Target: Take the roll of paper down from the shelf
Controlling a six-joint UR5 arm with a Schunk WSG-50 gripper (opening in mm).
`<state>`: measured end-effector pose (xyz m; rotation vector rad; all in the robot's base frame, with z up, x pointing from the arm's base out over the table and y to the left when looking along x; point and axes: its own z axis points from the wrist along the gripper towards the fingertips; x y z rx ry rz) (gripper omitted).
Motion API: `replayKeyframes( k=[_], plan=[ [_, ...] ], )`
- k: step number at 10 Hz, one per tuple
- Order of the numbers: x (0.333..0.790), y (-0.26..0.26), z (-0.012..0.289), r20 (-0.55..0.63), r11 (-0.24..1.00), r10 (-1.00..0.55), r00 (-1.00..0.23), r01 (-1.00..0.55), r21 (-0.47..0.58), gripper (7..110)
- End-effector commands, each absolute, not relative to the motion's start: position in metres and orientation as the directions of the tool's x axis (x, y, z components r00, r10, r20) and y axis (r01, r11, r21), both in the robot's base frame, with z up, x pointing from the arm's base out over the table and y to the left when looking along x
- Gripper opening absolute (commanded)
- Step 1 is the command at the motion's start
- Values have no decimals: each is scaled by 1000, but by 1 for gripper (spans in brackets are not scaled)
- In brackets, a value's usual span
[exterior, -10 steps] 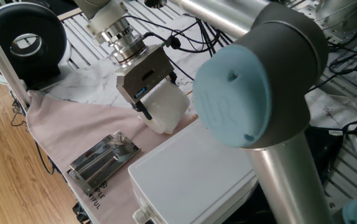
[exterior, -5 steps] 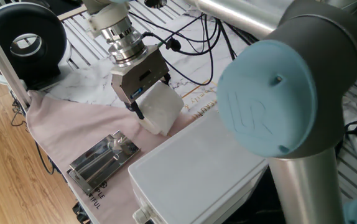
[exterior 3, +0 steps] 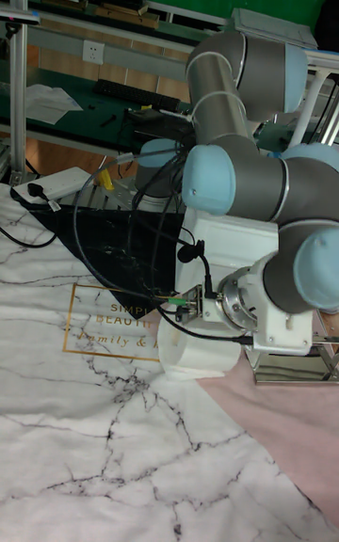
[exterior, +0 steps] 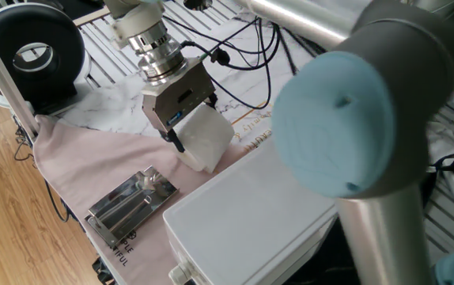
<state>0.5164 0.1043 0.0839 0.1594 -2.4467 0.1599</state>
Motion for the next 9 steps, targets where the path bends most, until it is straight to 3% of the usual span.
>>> replayKeyframes(
  k=[1, 5, 8, 9],
  plan=[
    [493, 101, 115, 775, 976, -9, -631, -173, -129, 88],
    [500, 67, 132, 794, 913, 17, -608, -314, -259, 88],
    [505, 70, 116, 767, 931, -79, -637, -322, -171, 88],
    [505, 75, 113, 767, 938, -63, -638, -300, -172, 107]
  ],
)
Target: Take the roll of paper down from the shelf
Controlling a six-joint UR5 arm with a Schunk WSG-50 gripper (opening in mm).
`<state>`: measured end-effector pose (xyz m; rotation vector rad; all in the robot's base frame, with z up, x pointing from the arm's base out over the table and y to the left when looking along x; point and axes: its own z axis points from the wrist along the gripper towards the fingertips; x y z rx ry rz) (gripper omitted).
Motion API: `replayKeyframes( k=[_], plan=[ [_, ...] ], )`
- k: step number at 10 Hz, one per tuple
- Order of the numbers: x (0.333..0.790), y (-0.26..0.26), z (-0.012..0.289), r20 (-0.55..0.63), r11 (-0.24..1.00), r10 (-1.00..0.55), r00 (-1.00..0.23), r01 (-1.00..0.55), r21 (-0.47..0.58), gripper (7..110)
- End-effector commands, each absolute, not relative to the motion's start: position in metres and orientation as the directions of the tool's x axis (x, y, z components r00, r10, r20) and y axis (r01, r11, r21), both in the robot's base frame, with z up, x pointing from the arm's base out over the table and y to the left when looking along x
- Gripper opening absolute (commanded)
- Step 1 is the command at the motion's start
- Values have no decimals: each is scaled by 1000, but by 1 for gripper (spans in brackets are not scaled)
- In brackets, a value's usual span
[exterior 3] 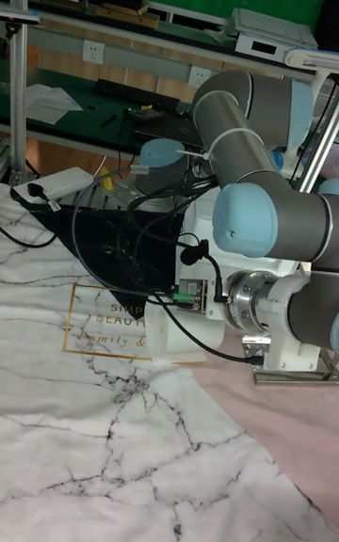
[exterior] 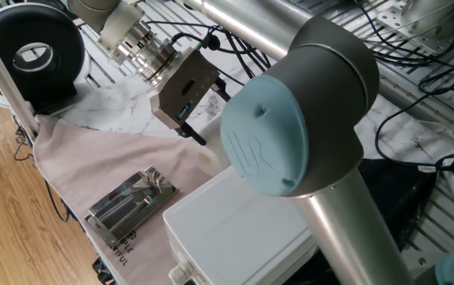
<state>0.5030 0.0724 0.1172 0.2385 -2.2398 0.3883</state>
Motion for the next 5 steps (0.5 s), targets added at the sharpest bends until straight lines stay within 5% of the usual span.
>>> replayKeyframes(
  k=[1, 2, 5],
  plan=[
    [507, 86, 102, 762, 956, -62, -644, -257, -139, 107],
    [510, 97, 89, 753, 969, -104, -650, -237, -71, 88],
    [509, 139, 99, 653, 983, -114, -749, -182, -36, 88]
  ],
)
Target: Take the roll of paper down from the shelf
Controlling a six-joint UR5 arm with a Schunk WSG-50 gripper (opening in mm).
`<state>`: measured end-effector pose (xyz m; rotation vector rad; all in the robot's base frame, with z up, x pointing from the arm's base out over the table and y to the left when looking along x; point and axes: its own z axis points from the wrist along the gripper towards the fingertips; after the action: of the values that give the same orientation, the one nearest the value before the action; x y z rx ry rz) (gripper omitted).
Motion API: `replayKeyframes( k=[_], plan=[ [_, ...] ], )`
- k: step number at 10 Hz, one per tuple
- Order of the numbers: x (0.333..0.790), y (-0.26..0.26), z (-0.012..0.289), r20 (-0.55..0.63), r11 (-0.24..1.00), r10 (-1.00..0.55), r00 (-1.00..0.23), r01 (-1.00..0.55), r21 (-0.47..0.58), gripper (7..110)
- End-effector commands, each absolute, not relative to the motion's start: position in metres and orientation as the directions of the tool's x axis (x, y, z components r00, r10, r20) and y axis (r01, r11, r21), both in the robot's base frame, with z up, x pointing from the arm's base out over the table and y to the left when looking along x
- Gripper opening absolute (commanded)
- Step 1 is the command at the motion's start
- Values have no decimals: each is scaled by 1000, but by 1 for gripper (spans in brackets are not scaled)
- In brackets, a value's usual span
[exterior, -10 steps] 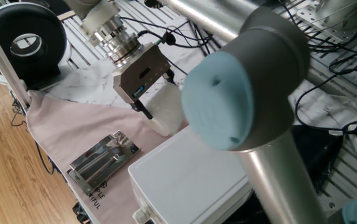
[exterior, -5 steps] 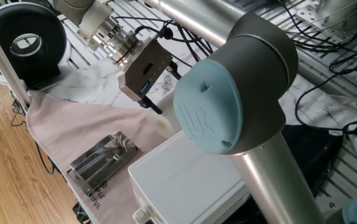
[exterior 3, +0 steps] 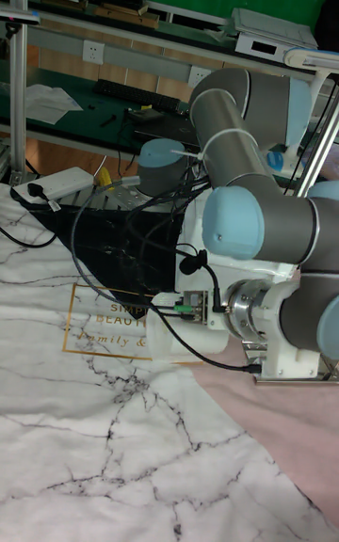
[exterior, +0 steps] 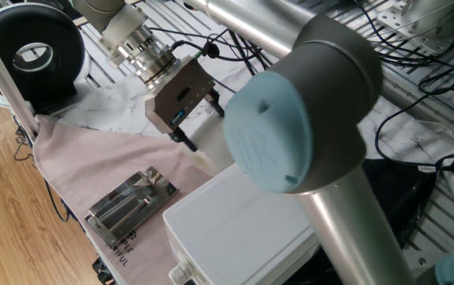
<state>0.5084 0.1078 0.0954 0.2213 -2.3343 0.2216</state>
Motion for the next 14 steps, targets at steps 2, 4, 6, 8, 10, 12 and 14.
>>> replayKeyframes(
  k=[2, 4, 6, 8, 10, 12, 14],
  plan=[
    [495, 147, 112, 644, 983, -99, -759, -177, -57, 88],
    [493, 125, 119, 645, 966, -59, -762, -207, -157, 88],
    [502, 63, 148, 652, 853, 33, -758, -318, -413, 88],
    [506, 67, 143, 620, 853, 37, -784, -298, -429, 88],
    [481, 118, 130, 659, 963, 13, -752, -169, -212, 88],
    [503, 112, 118, 468, 947, -26, -883, -171, -271, 7],
    [549, 122, 103, 167, 937, -119, -979, -166, -307, 7]
  ],
)
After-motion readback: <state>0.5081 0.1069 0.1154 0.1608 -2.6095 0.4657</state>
